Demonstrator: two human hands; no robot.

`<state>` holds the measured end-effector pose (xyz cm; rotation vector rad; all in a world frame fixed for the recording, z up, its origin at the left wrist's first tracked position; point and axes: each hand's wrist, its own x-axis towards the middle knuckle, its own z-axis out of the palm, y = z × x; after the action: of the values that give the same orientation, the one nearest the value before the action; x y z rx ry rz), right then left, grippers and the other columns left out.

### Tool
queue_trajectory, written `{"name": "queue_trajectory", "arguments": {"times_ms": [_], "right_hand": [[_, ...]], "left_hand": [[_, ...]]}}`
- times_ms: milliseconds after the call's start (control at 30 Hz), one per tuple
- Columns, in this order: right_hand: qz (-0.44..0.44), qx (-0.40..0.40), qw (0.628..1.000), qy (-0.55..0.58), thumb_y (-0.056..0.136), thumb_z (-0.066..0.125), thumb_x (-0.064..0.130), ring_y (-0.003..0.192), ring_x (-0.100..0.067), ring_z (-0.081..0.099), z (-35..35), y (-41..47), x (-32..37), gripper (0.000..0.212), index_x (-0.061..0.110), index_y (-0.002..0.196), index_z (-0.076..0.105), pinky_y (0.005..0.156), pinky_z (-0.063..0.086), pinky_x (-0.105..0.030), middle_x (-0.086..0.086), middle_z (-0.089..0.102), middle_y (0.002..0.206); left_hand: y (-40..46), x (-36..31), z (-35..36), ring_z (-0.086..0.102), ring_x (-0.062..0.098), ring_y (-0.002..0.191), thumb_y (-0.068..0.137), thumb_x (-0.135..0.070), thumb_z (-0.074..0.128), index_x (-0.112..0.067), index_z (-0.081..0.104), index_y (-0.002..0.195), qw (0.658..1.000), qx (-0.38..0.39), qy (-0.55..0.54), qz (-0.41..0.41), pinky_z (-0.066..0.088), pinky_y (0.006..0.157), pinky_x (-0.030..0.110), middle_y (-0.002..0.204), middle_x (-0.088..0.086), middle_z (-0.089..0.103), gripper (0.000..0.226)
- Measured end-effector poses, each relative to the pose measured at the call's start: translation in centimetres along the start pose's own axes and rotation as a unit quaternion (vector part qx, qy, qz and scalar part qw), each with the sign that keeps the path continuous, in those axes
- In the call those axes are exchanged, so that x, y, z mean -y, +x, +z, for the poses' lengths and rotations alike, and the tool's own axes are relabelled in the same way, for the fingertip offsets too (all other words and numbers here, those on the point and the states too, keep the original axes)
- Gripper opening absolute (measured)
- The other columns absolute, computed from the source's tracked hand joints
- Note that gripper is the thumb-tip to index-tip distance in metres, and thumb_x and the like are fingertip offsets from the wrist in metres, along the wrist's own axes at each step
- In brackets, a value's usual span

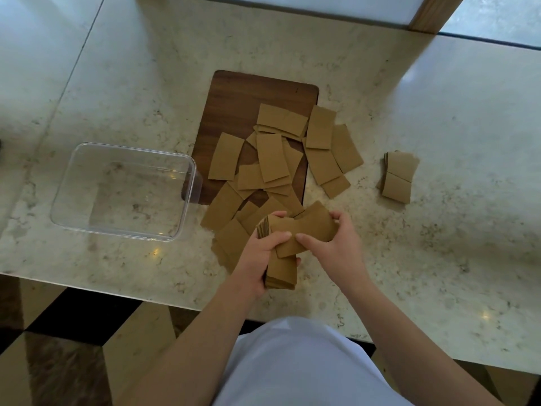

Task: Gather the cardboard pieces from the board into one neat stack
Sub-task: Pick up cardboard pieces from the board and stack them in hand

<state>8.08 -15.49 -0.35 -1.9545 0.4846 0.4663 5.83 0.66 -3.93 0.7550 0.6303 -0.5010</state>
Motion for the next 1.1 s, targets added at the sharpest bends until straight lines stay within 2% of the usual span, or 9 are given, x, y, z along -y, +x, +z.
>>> {"name": "queue_trajectory", "arguments": {"times_ms": [133, 200, 300, 400, 533, 700, 800, 900, 1100], "right_hand": [[-0.035, 0.034, 0.996, -0.071, 0.088, 0.081, 0.035, 0.099, -0.007, 0.058, 0.1, 0.7, 0.0, 0.071, 0.027, 0.148, 0.045, 0.070, 0.041, -0.011, 0.010, 0.056, 0.123], [-0.038, 0.103, 0.990, -0.085, 0.090, 0.079, 0.032, 0.099, -0.001, 0.055, -0.2, 1.1, 0.1, 0.070, 0.031, 0.150, 0.044, 0.072, 0.041, -0.011, 0.014, 0.053, 0.123], [-0.085, 0.179, 0.967, -0.159, 0.087, 0.081, 0.033, 0.100, -0.004, 0.052, -0.1, 1.5, 0.3, 0.072, 0.036, 0.150, 0.045, 0.073, 0.040, -0.011, 0.008, 0.052, 0.121], [-0.129, 0.207, 0.949, -0.199, 0.086, 0.082, 0.031, 0.107, -0.017, 0.044, 0.6, 1.6, 0.3, 0.072, 0.042, 0.149, 0.048, 0.083, 0.042, -0.015, 0.004, 0.045, 0.112], [-0.171, 0.214, 0.932, -0.236, 0.082, 0.084, 0.040, 0.119, -0.013, 0.031, 1.5, 1.9, 0.3, 0.068, 0.045, 0.143, 0.054, 0.091, 0.030, -0.013, 0.009, 0.042, 0.125], [-0.148, 0.180, 0.953, -0.193, 0.089, 0.068, 0.059, 0.124, -0.016, 0.051, 2.8, 4.3, 1.1, 0.058, 0.033, 0.140, 0.057, 0.099, 0.048, -0.034, 0.006, 0.055, 0.133], [-0.267, 0.106, 0.879, -0.382, 0.093, 0.071, 0.042, 0.127, -0.027, 0.046, 4.3, 5.9, 1.9, 0.054, 0.025, 0.143, 0.057, 0.104, 0.046, -0.041, -0.003, 0.055, 0.138], [-0.350, 0.123, 0.794, -0.481, 0.085, 0.080, 0.031, 0.138, -0.035, 0.033, 5.9, 6.8, 2.6, 0.072, 0.026, 0.150, 0.049, 0.108, 0.040, -0.053, -0.010, 0.044, 0.151], [-0.324, 0.149, 0.775, -0.522, 0.080, 0.084, 0.039, 0.145, -0.038, 0.021, 6.6, 8.3, 3.2, 0.068, 0.022, 0.140, 0.058, 0.111, 0.031, -0.057, -0.012, 0.035, 0.158]], "left_hand": [[-0.2, 0.2, -0.2, 0.073, 0.032, 0.086, 0.088, -0.033, 0.078, -0.025, 0.073, 0.118, 1.000, 0.002, -0.010, -0.007, 0.061, 0.062, 0.043, 0.119, 0.019, 0.074, 0.031], [-0.3, -0.1, -0.4, 0.074, 0.030, 0.086, 0.088, -0.064, 0.064, -0.026, 0.075, 0.117, 0.998, 0.019, -0.035, -0.048, 0.061, 0.061, 0.041, 0.121, 0.018, 0.074, 0.049], [-0.4, -0.2, -0.8, 0.075, 0.029, 0.095, 0.084, -0.082, 0.041, -0.023, 0.077, 0.121, 0.993, 0.057, -0.025, -0.100, 0.063, 0.070, 0.039, 0.126, 0.019, 0.073, 0.078], [-0.6, 0.0, -0.9, 0.071, 0.028, 0.089, 0.089, -0.078, 0.048, -0.016, 0.071, 0.130, 0.988, 0.095, -0.005, -0.121, 0.062, 0.072, 0.040, 0.119, 0.017, 0.073, 0.079], [-1.0, -0.1, -1.9, 0.068, 0.029, 0.082, 0.092, -0.045, 0.075, -0.011, 0.061, 0.140, 0.991, 0.082, -0.028, -0.098, 0.061, 0.067, 0.040, 0.120, 0.021, 0.066, 0.061], [-1.4, -0.7, -3.1, 0.060, 0.023, 0.079, 0.082, -0.043, 0.086, -0.026, 0.060, 0.139, 0.983, 0.111, -0.123, -0.075, 0.059, 0.068, 0.038, 0.106, 0.016, 0.063, 0.065], [-1.6, -1.2, -3.9, 0.059, 0.021, 0.080, 0.079, -0.048, 0.086, -0.026, 0.060, 0.125, 0.981, 0.094, -0.161, -0.052, 0.058, 0.070, 0.037, 0.105, 0.013, 0.062, 0.057], [-1.7, -1.5, -4.5, 0.058, 0.022, 0.082, 0.082, -0.051, 0.080, -0.026, 0.055, 0.125, 0.981, 0.084, -0.174, -0.032, 0.057, 0.070, 0.036, 0.108, 0.014, 0.060, 0.055], [-1.5, -1.5, -5.3, 0.062, 0.022, 0.082, 0.077, -0.050, 0.087, -0.026, 0.059, 0.124, 0.982, 0.059, -0.180, -0.013, 0.059, 0.070, 0.037, 0.104, 0.014, 0.064, 0.059]]}}
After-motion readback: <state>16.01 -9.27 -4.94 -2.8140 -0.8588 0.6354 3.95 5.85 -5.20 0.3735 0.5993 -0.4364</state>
